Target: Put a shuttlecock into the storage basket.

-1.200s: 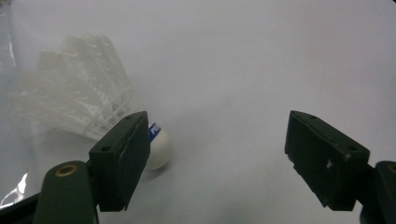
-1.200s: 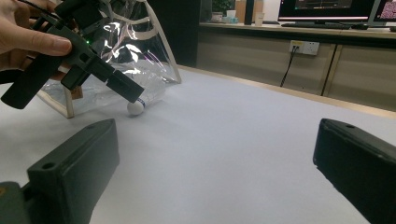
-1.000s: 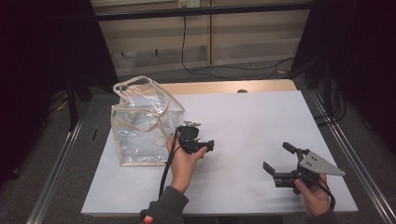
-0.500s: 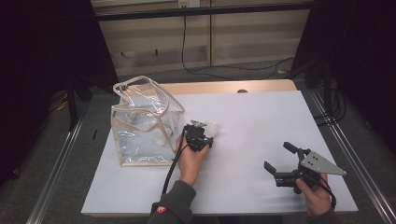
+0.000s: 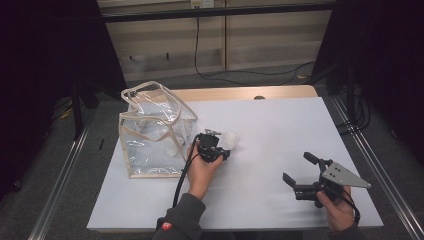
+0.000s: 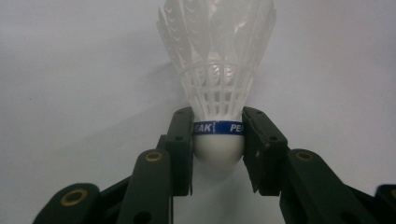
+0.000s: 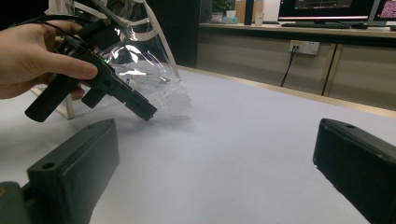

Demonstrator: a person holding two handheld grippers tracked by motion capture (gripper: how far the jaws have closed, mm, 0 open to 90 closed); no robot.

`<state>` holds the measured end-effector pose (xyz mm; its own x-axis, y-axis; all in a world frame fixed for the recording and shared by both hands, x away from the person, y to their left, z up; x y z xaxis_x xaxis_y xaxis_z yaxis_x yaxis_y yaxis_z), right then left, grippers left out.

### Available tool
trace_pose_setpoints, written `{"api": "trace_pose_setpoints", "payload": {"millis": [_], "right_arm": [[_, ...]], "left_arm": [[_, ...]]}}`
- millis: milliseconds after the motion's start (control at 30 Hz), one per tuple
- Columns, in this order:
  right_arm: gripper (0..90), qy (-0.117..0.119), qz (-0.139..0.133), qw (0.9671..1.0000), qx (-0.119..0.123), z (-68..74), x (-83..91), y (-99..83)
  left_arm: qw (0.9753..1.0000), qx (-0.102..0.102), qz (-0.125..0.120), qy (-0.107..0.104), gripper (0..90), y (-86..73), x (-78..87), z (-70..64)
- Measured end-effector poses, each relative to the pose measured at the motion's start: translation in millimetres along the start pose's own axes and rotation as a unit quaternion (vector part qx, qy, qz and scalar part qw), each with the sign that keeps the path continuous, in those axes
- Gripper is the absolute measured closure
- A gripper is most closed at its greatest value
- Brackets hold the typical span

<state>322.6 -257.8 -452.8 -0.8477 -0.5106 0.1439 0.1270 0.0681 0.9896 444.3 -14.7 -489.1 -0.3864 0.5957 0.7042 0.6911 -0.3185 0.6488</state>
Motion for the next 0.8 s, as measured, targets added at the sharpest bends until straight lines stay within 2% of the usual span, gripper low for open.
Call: {"api": "trace_pose_setpoints", "payload": {"millis": [267,433,800], "right_arm": [[0.3,-0.002,0.001,1.0000,0.001,-0.2,0.2,0.0],[0.3,0.000,0.001,1.0000,0.000,0.1,-0.1,-0.4],[0.3,0.001,0.003,1.0000,0.001,0.3,-0.2,-1.2]], "left_arm": [[0.9997,-0.007,0.008,-0.022,65.6,5.2,13.3,-8.4],[0.9990,-0.007,0.010,-0.043,65.6,9.9,21.7,-15.4],[0.9977,-0.009,0.019,-0.064,65.6,18.0,33.9,-23.6]]}}
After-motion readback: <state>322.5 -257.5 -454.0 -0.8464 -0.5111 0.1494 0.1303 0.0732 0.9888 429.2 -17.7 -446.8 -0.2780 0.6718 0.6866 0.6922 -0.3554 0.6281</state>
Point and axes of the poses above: each handheld gripper's, and its own axes: x roughly backward along the jaws, y roughly out of its top, z roughly to its left, the point moved 7 cm from there along -x, roughly forward along the jaws, and after that the axes turned 3 degrees about -y, right-handed, at the moved point
